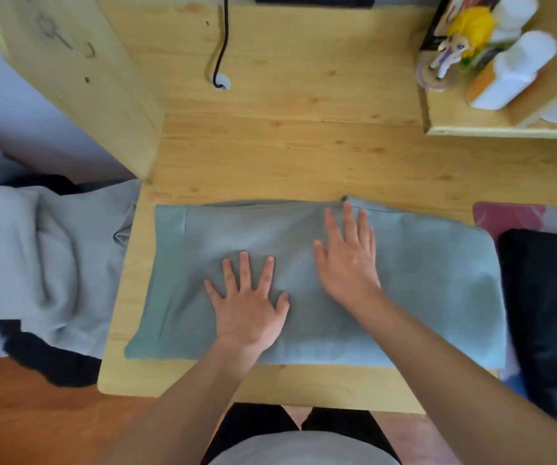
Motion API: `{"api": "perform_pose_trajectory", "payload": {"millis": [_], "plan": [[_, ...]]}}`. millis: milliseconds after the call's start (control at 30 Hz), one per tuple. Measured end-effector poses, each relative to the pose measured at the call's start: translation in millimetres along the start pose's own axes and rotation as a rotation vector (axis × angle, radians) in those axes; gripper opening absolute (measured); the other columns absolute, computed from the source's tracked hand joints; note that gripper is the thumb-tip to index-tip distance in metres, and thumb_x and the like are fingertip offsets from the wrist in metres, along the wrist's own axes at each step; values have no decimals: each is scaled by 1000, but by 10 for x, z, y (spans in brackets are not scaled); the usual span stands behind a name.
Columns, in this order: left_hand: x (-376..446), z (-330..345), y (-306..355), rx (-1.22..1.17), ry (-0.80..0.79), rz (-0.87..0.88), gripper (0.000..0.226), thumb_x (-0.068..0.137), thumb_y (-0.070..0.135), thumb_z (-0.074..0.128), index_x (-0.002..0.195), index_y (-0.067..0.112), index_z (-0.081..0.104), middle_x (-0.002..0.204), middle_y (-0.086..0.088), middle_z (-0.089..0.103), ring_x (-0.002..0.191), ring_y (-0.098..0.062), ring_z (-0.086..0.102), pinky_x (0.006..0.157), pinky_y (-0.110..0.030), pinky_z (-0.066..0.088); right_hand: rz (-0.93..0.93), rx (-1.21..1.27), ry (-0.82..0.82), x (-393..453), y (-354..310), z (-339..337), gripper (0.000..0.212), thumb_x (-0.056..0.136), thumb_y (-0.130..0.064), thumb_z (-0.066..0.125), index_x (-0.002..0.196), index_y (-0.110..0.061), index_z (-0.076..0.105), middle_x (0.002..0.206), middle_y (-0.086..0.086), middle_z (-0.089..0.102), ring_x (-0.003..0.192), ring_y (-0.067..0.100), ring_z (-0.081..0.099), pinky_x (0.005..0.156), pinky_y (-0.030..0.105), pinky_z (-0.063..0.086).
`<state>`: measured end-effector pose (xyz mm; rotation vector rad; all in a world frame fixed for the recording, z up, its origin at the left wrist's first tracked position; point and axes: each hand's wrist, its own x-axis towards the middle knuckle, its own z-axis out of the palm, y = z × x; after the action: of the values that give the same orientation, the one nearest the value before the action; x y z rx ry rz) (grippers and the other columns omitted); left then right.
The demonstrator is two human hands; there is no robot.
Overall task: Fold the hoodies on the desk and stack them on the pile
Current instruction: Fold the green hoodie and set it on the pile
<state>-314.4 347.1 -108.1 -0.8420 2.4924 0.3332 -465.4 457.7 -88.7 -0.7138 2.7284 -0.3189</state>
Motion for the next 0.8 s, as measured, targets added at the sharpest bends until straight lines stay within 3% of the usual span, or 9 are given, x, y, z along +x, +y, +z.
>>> {"api": "perform_pose_trajectory", "payload": {"millis": [100,167,333,467,567,633,733,800], "plan": [[140,-228,-138,32,78,60,69,97,71,19,160,45,8,171,-4,3,154,-38,3,121,-62,4,-115,85,60,-211,-525,117,63,105,-41,37,161,-22,17,170,9,0,155,33,-7,124,48,-2],[401,-321,-424,40,210,87,66,99,70,20,160,46,13,172,-2,4,157,-36,-2,121,-62,-3,-72,-39,40,-69,-540,252,65,104,-49,30,162,-24,14,170,8,-1,155,34,-10,124,51,-5],[1003,-318,-1166,60,231,77,67,99,68,16,160,47,1,172,6,-9,156,-29,-16,122,-63,-4,55,-228,8,344,-50,431,70,100,-64,18,162,-32,10,170,0,-2,155,33,-11,124,55,-5],[1066,-217,-1183,41,327,79,67,99,66,20,160,45,5,172,7,-2,157,-29,-11,123,-62,-4,34,-218,62,363,3,503,70,99,-66,16,161,-33,10,170,-2,-3,155,30,-11,125,51,-6],[1101,-255,-1153,48,271,60,68,98,67,18,161,46,4,172,8,-5,157,-30,-13,122,-64,-4,54,-190,67,386,-2,518,69,100,-64,18,161,-33,12,170,-1,-1,156,29,-10,125,49,-6],[1039,-336,-1067,61,247,21,67,98,65,15,161,44,4,172,3,-9,156,-35,-15,120,-67,-4,77,-36,96,380,-83,429,66,103,-56,26,161,-28,19,170,1,2,156,30,-7,126,50,-3],[601,-327,-859,-35,330,23,66,100,65,20,161,43,5,171,-6,-11,155,-42,-13,120,-70,-5,29,561,300,-23,-458,302,57,106,-39,33,159,-20,27,168,-3,12,157,20,2,127,38,5],[238,-177,-771,-97,289,38,66,99,68,18,160,46,5,172,-4,-8,155,-41,-10,119,-69,-4,-1,867,277,-455,-694,374,51,109,-33,32,158,-23,26,165,-14,15,155,8,6,126,29,9]]}}
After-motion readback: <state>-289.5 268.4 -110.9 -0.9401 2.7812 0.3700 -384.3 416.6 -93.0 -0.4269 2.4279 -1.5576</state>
